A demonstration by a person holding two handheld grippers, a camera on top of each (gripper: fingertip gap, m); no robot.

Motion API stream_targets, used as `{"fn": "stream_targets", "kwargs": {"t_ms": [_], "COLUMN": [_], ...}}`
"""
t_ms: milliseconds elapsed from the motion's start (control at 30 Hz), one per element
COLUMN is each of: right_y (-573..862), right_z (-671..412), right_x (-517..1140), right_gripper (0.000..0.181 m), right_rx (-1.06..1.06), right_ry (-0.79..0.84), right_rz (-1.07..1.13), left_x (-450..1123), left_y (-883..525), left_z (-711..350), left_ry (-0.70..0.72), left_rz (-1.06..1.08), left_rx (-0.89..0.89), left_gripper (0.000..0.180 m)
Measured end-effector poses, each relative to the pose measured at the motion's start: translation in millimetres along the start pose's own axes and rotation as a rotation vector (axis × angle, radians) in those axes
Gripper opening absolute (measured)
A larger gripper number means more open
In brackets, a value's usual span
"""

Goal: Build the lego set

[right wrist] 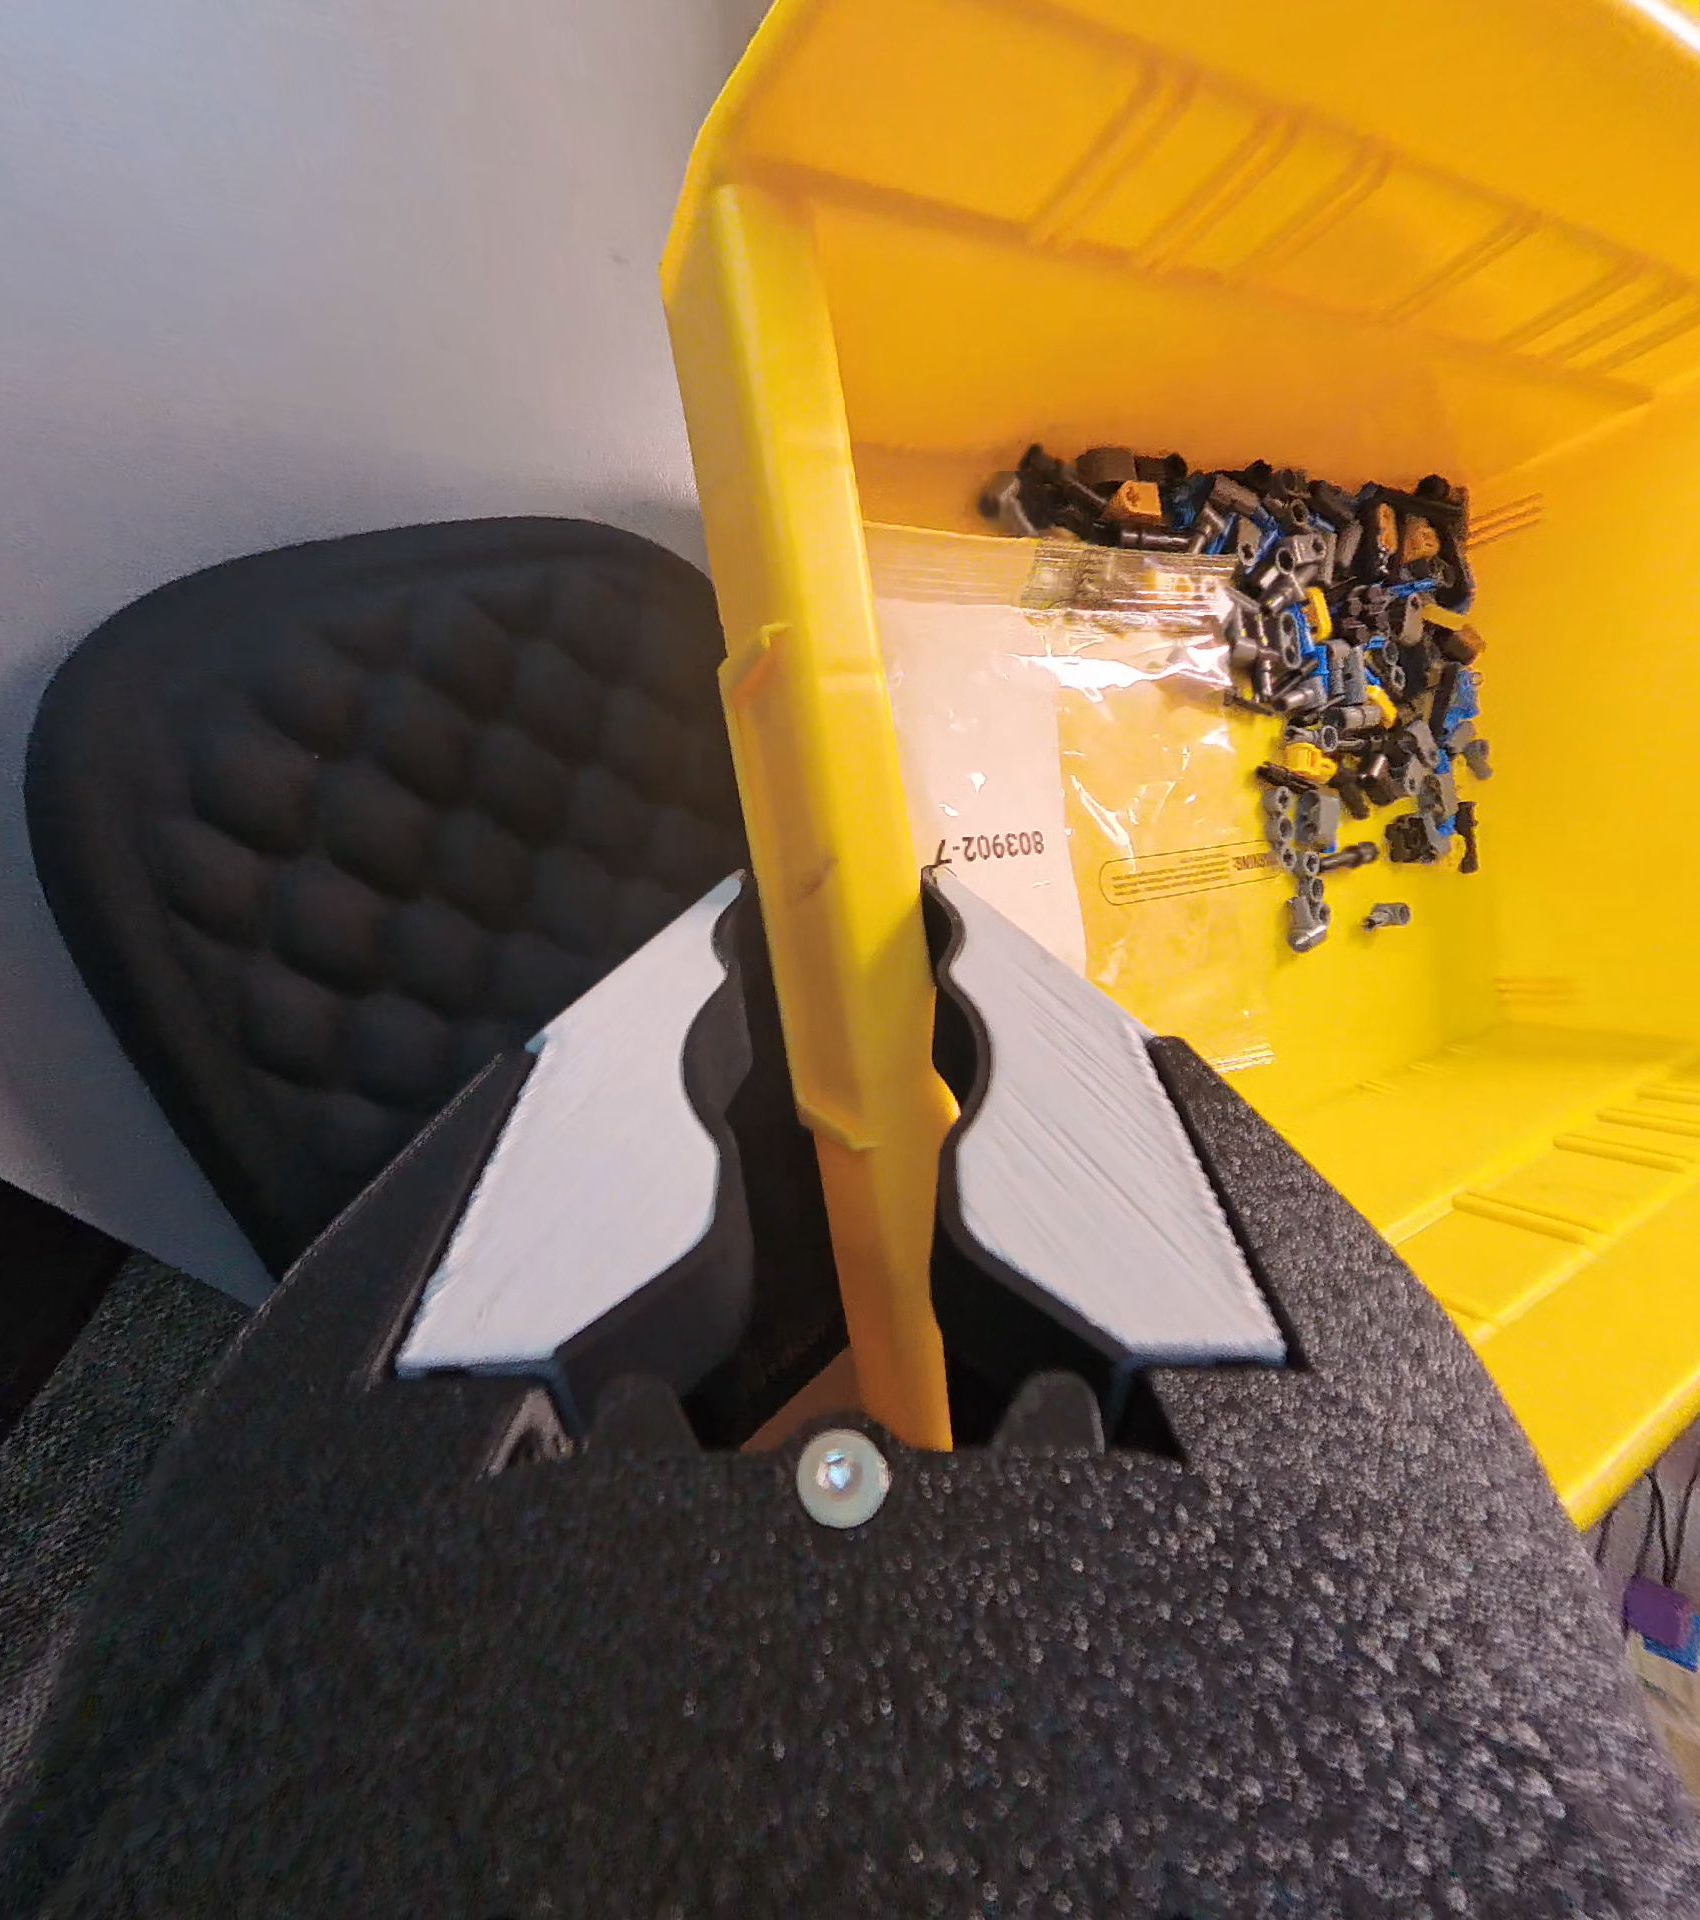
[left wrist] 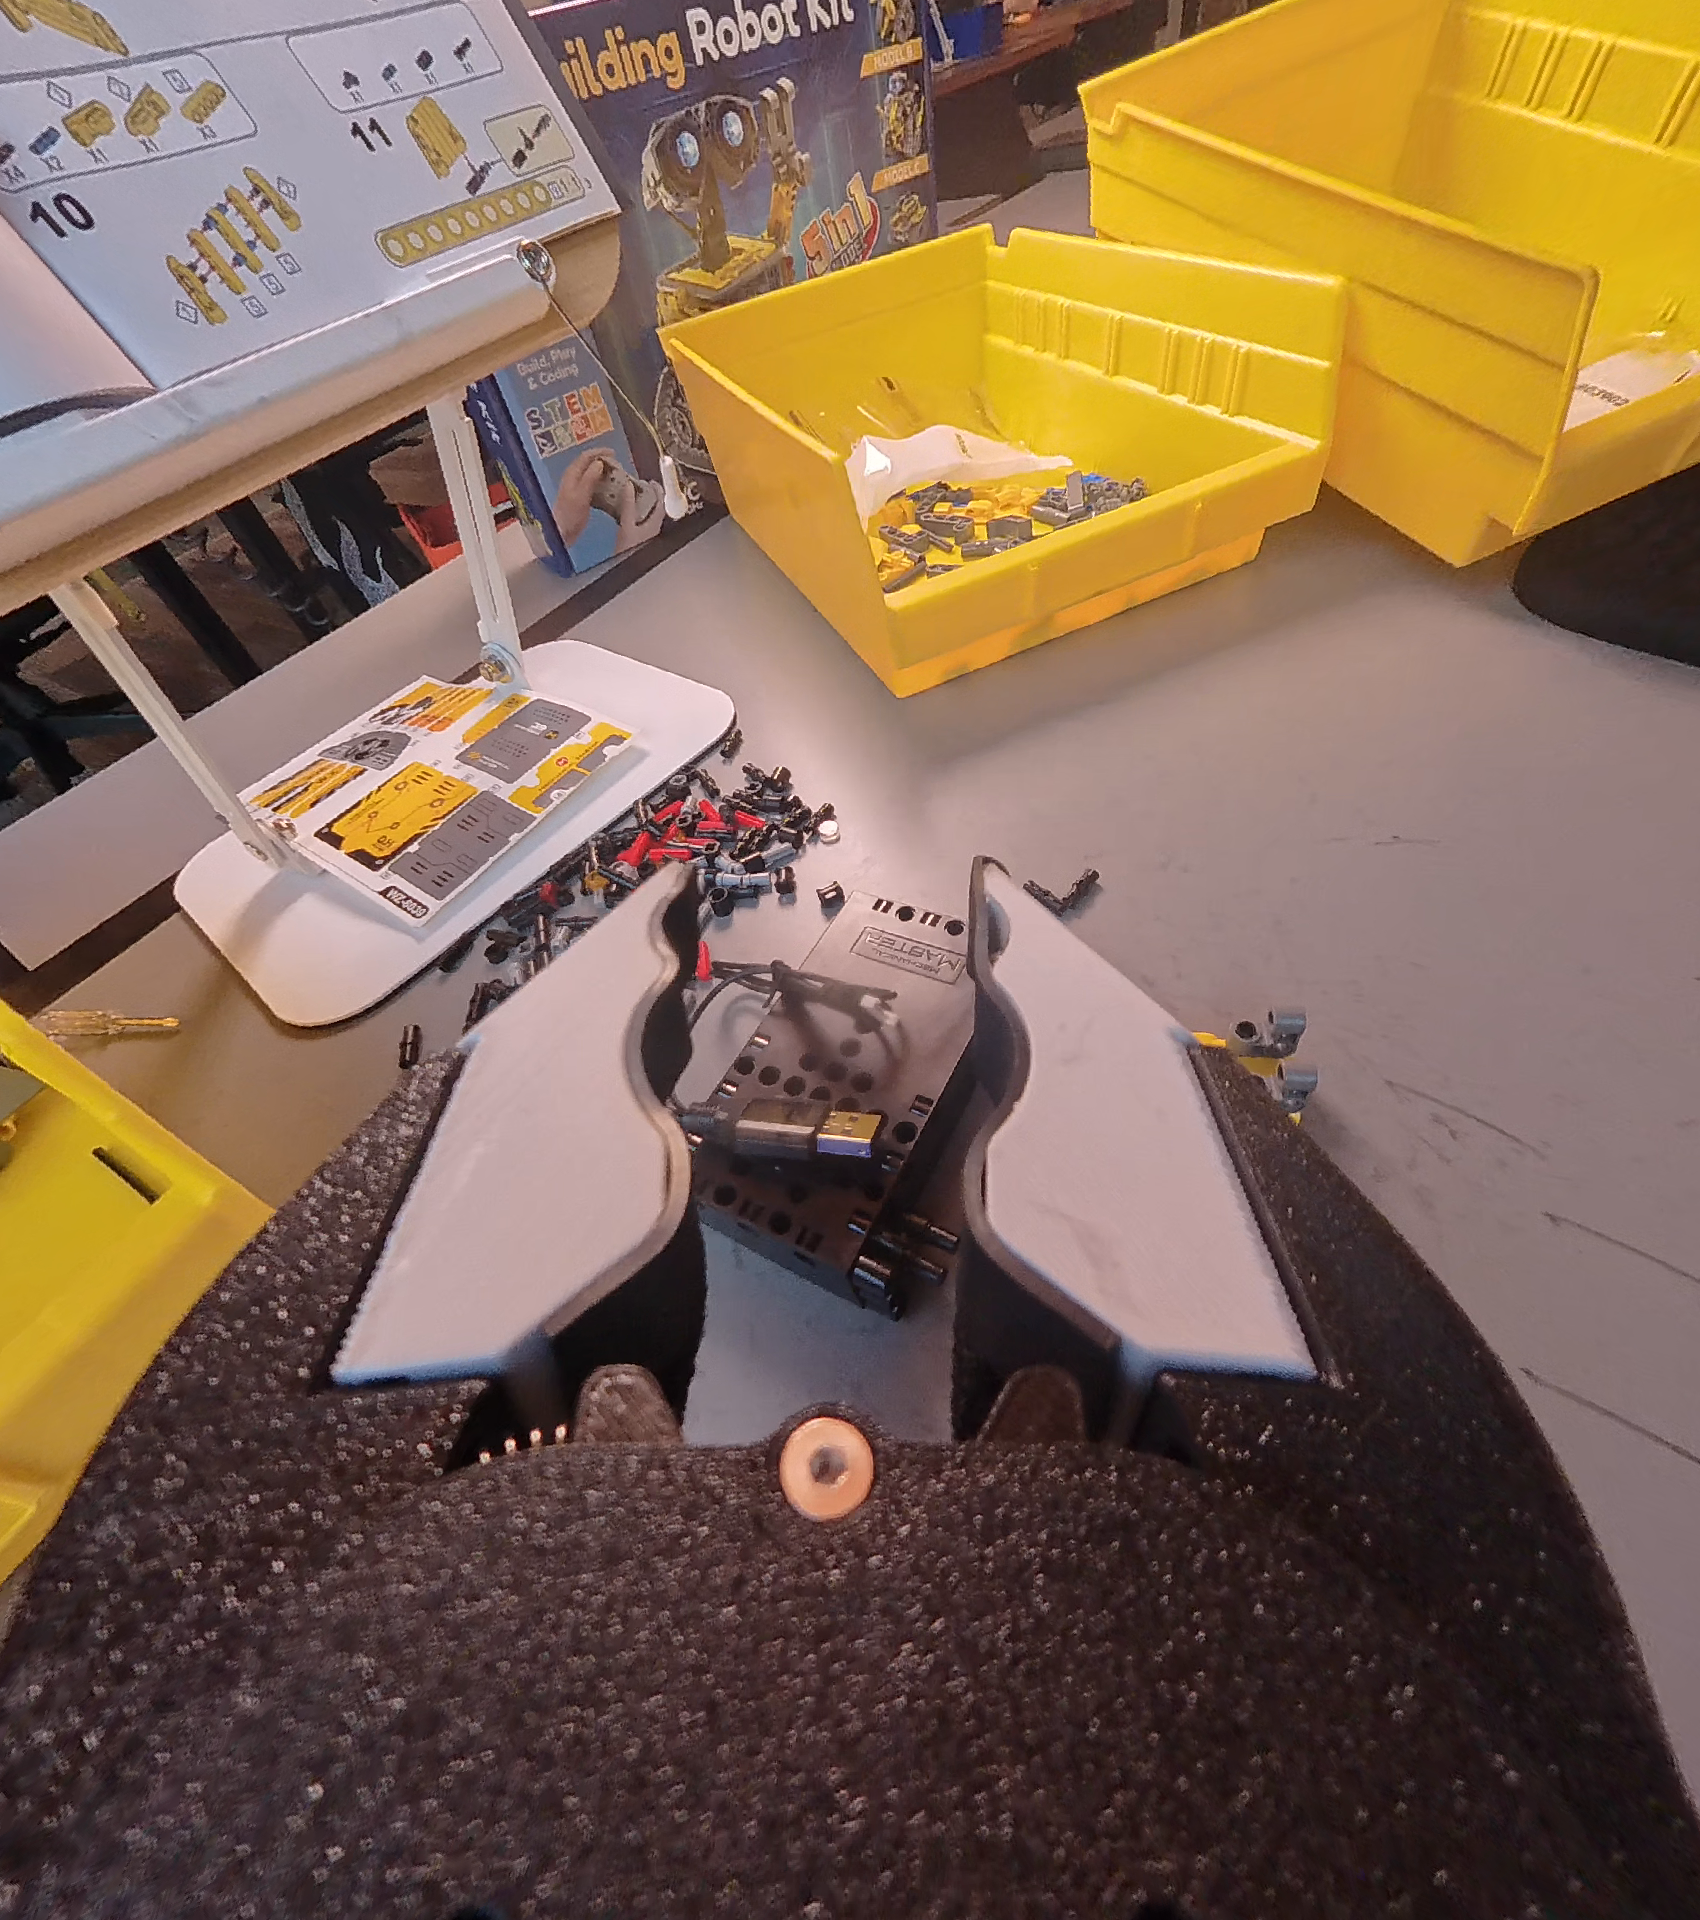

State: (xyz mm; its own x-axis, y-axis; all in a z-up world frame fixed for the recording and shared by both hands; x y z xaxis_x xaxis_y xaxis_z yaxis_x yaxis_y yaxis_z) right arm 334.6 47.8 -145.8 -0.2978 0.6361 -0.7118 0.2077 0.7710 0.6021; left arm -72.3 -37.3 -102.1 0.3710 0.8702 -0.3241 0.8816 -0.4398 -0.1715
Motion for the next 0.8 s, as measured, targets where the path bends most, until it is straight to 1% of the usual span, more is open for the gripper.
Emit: {"fn": "stream_targets", "kwargs": {"t_ms": [100, 367, 467, 533, 800], "right_y": [-2.4, -19.3, -27.0, -35.5, -37.2], "right_z": [-4.8, -7.8, -14.3, -22.5, -28.8], "right_x": [-5.1, -25.6, -32.3, -32.4, -27.2], "right_gripper": [0.028, 0.027, 0.027, 0.027, 0.028], "right_rx": [0.002, -0.033, -0.036, 0.02, 0.002], "right_ry": [-0.031, -0.037, -0.011, 0.027, 0.024], "right_rz": [-0.034, -0.107, -0.136, -0.185, -0.147], "left_x": [-1.9, -1.4, -2.9, -3.7, -2.8], "left_y": [-1.4, 1.2, 0.7, 0.0, 2.9], "left_z": [-0.7, -1.2, -2.2, -2.7, -3.4], "left_ry": [0.005, 0.004, 0.01, 0.015, 0.013], "left_rz": [-0.007, 0.003, -0.001, -0.002, 0.004], "left_rx": [-0.002, 0.005, 0.006, 0.001, 0.011], "left_gripper": [0.051, 0.051, 0.051, 0.051, 0.051]}}
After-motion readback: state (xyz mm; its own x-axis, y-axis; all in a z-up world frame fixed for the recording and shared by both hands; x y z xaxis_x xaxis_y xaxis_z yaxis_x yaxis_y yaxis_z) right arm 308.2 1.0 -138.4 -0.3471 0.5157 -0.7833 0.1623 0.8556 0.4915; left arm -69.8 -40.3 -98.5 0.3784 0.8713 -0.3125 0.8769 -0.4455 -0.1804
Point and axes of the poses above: each gripper's, where its closed fingertips meet, x out along the fingers, z out of its underside, y = z × x across the jaws, the point moved 3 cm from there along -x, back along the fingers, and after that the axes turned 3 degrees about -y, right-handed, at the moved point
